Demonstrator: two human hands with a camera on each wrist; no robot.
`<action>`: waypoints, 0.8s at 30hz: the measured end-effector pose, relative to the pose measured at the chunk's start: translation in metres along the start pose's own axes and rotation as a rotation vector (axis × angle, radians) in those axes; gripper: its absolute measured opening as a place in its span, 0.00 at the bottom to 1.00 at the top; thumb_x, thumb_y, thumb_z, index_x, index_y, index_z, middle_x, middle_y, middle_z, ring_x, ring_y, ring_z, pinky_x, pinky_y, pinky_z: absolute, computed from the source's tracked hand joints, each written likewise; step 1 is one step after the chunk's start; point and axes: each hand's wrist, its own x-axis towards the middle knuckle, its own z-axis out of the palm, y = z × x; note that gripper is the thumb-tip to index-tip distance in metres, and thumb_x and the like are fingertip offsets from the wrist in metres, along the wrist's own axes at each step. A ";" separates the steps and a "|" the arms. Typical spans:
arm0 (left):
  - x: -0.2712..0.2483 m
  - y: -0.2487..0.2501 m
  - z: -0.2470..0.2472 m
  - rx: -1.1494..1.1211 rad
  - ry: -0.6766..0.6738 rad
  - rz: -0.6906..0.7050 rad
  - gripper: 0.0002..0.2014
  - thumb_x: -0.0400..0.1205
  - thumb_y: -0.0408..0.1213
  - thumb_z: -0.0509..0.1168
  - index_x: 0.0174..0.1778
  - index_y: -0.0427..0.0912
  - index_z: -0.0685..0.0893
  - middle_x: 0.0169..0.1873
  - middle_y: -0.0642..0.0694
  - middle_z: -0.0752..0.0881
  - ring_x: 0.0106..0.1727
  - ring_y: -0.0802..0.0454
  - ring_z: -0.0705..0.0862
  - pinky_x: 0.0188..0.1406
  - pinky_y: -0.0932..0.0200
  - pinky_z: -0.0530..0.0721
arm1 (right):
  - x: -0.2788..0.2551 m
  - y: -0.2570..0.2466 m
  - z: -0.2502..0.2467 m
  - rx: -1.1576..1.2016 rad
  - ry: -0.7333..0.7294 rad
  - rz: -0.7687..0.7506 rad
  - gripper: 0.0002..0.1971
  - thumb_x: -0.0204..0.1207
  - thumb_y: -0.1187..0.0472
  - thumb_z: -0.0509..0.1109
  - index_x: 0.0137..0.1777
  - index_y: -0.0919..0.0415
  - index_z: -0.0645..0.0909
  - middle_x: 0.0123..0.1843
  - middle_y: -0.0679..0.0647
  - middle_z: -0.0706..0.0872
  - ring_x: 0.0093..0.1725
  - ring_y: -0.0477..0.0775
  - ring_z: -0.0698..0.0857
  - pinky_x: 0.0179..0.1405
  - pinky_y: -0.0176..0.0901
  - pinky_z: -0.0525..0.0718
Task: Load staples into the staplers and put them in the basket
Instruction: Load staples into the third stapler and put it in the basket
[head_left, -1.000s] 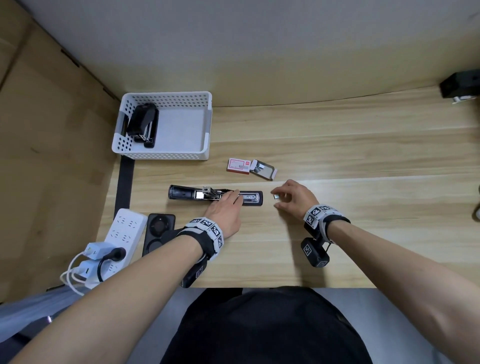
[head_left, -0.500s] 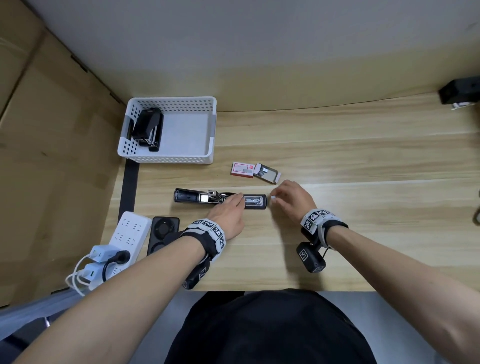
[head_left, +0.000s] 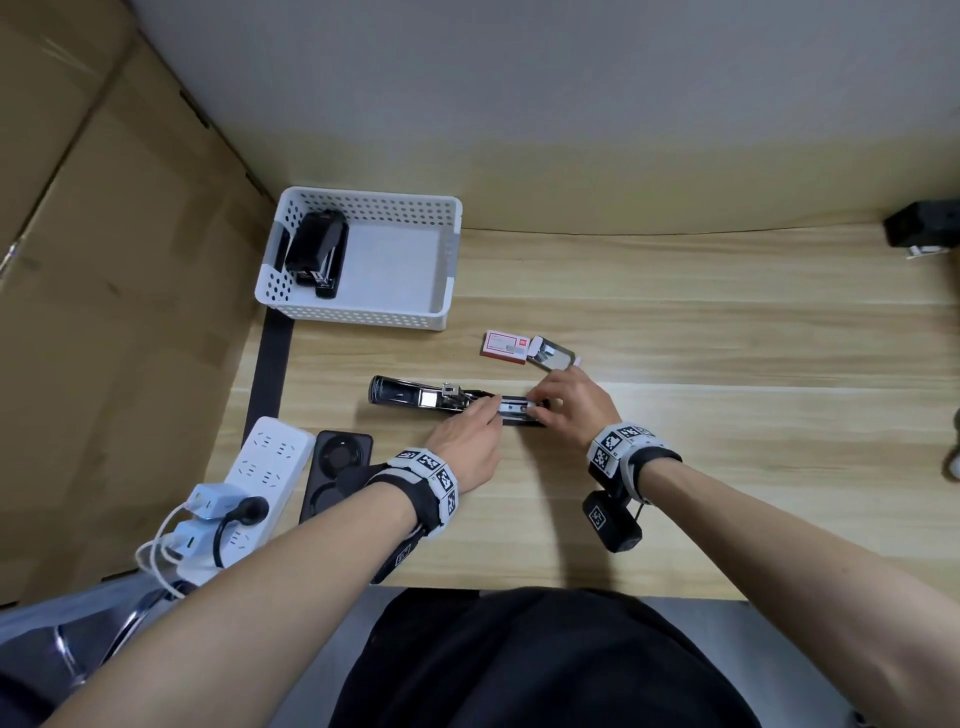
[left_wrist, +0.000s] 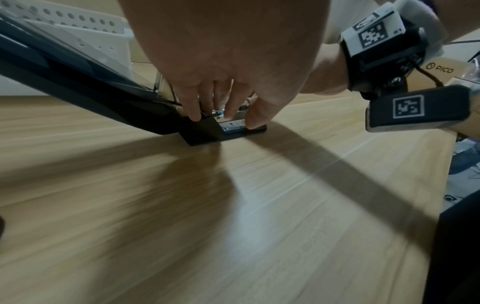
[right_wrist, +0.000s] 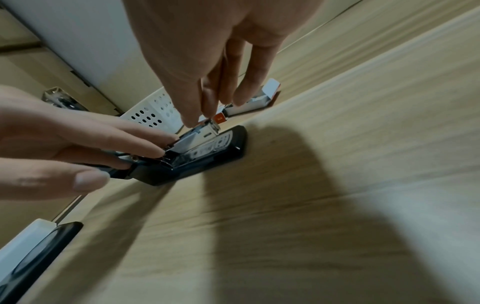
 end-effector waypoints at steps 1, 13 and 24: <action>0.000 0.000 0.001 0.005 -0.007 0.002 0.25 0.83 0.35 0.55 0.78 0.31 0.67 0.84 0.42 0.55 0.85 0.47 0.53 0.76 0.50 0.69 | 0.000 0.001 0.002 0.004 0.005 -0.001 0.07 0.75 0.53 0.75 0.49 0.54 0.88 0.48 0.47 0.85 0.53 0.53 0.77 0.43 0.53 0.82; 0.004 0.001 0.003 0.012 -0.081 -0.033 0.19 0.83 0.34 0.54 0.70 0.34 0.74 0.85 0.41 0.52 0.86 0.48 0.49 0.72 0.45 0.74 | 0.009 0.003 0.015 0.010 -0.023 0.023 0.06 0.73 0.53 0.76 0.48 0.50 0.88 0.45 0.46 0.86 0.49 0.49 0.78 0.44 0.51 0.82; 0.004 0.006 -0.005 -0.003 -0.106 -0.061 0.19 0.84 0.34 0.54 0.71 0.37 0.74 0.85 0.43 0.52 0.86 0.50 0.49 0.69 0.44 0.76 | 0.006 0.012 -0.005 0.018 -0.015 0.055 0.08 0.70 0.48 0.77 0.44 0.50 0.88 0.43 0.43 0.83 0.49 0.48 0.78 0.44 0.46 0.79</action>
